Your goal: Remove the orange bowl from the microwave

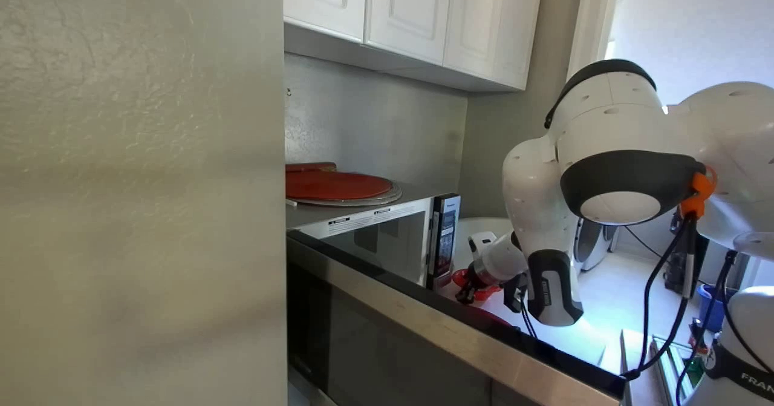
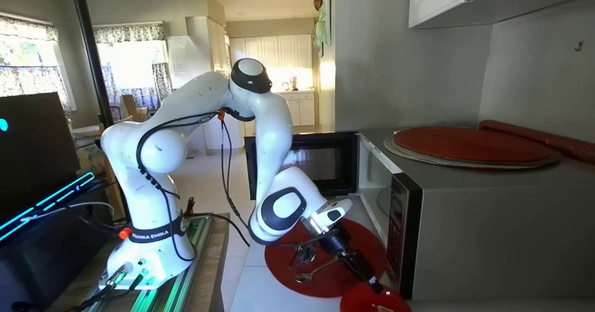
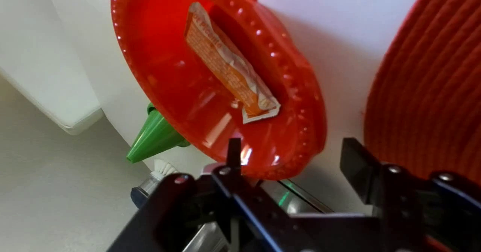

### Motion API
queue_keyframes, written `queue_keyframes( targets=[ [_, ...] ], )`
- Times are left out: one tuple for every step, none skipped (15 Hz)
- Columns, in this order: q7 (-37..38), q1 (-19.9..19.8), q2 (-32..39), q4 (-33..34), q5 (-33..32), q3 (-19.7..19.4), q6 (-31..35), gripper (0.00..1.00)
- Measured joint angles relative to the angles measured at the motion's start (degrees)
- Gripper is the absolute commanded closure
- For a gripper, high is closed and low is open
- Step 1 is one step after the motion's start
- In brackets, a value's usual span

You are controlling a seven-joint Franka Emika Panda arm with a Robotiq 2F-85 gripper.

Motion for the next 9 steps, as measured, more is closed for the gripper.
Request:
queue_keyframes(
  targets=[
    [-0.47, -0.36, 1.35, -0.35, -1.76, 0.03, -0.51, 0.0],
    [-1.06, -0.75, 3.15, -0.91, -4.13, 0.02, -1.06, 0.0],
    [-1.67, -1.17, 5.45, -1.71, -7.08, -0.18, -1.4, 0.0],
    [-1.83, -1.39, 8.03, -2.61, -10.72, -0.88, -1.7, 0.0],
    [-1.73, -1.41, 10.81, -3.48, -15.0, -2.13, -2.5, 0.0],
    [-1.49, -1.4, 13.76, -4.17, -19.48, -3.59, -3.92, 0.0],
    [-1.14, -1.4, 16.76, -4.7, -23.98, -5.09, -5.7, 0.0],
    [-0.68, -1.41, 19.81, -5.13, -28.52, -6.54, -7.91, 0.0],
    [-0.23, -1.44, 22.96, -5.58, -33.06, -7.77, -10.42, 0.0]
  ],
)
